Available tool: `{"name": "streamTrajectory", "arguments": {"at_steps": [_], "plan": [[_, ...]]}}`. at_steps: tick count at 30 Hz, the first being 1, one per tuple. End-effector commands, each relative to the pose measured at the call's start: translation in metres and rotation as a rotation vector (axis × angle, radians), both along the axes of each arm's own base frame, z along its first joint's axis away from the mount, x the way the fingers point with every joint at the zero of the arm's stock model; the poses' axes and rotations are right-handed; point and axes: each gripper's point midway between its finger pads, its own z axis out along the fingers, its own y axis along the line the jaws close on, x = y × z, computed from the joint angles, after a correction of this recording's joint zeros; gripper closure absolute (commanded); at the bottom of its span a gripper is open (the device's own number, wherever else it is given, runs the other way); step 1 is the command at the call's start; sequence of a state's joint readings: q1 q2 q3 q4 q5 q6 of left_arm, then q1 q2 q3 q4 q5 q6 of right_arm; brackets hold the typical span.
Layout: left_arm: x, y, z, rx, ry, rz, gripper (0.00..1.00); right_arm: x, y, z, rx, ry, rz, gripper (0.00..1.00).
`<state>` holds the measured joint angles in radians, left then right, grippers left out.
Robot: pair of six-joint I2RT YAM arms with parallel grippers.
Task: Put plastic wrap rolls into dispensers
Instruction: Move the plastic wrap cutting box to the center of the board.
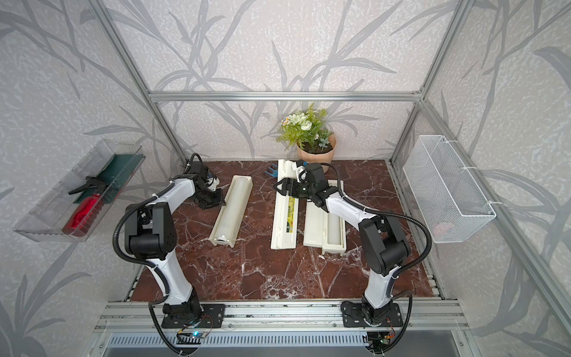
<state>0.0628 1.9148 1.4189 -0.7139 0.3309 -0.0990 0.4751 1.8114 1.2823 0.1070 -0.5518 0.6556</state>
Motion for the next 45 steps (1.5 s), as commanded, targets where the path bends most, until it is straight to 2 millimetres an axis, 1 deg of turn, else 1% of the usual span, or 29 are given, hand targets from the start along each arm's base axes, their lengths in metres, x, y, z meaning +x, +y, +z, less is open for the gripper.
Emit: {"name": "streamTrajectory", "arguments": {"at_steps": [1, 5, 10, 13, 16, 18, 21, 24, 26, 28, 30, 34, 36, 37, 39, 41, 43, 45], "plan": [[-0.02, -0.033, -0.012, -0.115, 0.076, -0.06, 0.83, -0.002, 0.006, 0.015, 0.018, -0.021, 0.035, 0.3], [-0.037, -0.062, -0.02, -0.138, 0.142, -0.103, 0.89, 0.0, 0.004, 0.013, -0.028, -0.028, 0.046, 0.3], [-0.057, -0.101, -0.027, -0.155, 0.172, -0.12, 0.9, -0.001, -0.004, 0.006, -0.126, -0.007, 0.047, 0.3], [-0.063, -0.13, -0.03, -0.211, 0.17, -0.103, 0.9, -0.001, -0.008, 0.004, -0.173, 0.012, 0.045, 0.31], [-0.07, -0.153, -0.039, -0.194, 0.186, -0.148, 0.9, -0.001, -0.011, 0.0, -0.219, 0.026, 0.052, 0.31], [-0.077, -0.166, -0.045, -0.193, 0.209, -0.166, 0.9, 0.0, -0.013, -0.002, -0.25, 0.036, 0.06, 0.31], [-0.087, -0.186, -0.048, -0.218, 0.225, -0.168, 0.9, -0.001, -0.016, -0.005, -0.294, 0.055, 0.072, 0.31], [-0.098, -0.199, -0.048, -0.232, 0.227, -0.124, 0.88, -0.002, -0.018, -0.008, -0.329, 0.088, 0.075, 0.31], [-0.098, -0.204, -0.044, -0.282, 0.203, -0.07, 0.88, -0.003, -0.019, -0.01, -0.338, 0.11, 0.081, 0.31], [-0.097, -0.209, -0.039, -0.317, 0.176, -0.031, 0.85, -0.004, -0.02, -0.013, -0.348, 0.133, 0.081, 0.32], [-0.101, -0.216, -0.034, -0.341, 0.171, -0.028, 0.84, -0.004, -0.021, -0.015, -0.356, 0.148, 0.075, 0.32], [-0.109, -0.228, -0.032, -0.352, 0.158, -0.049, 0.79, -0.004, -0.026, -0.019, -0.389, 0.174, 0.055, 0.33], [-0.111, -0.226, -0.03, -0.353, 0.145, -0.045, 0.77, -0.005, -0.027, -0.019, -0.393, 0.187, 0.045, 0.33], [-0.11, -0.223, -0.026, -0.346, 0.124, -0.042, 0.73, -0.005, -0.027, -0.02, -0.393, 0.197, 0.037, 0.33], [-0.105, -0.212, -0.009, -0.286, 0.062, -0.059, 0.63, -0.007, -0.025, -0.023, -0.402, 0.211, 0.031, 0.33], [-0.098, -0.199, 0.014, -0.203, -0.014, -0.101, 0.56, -0.009, -0.024, -0.027, -0.433, 0.219, 0.025, 0.34], [-0.089, -0.188, 0.039, -0.132, -0.084, -0.141, 0.52, -0.013, -0.021, -0.032, -0.46, 0.238, 0.019, 0.34], [-0.08, -0.176, 0.061, -0.071, -0.149, -0.172, 0.51, -0.017, -0.017, -0.036, -0.485, 0.254, 0.014, 0.34]]}}
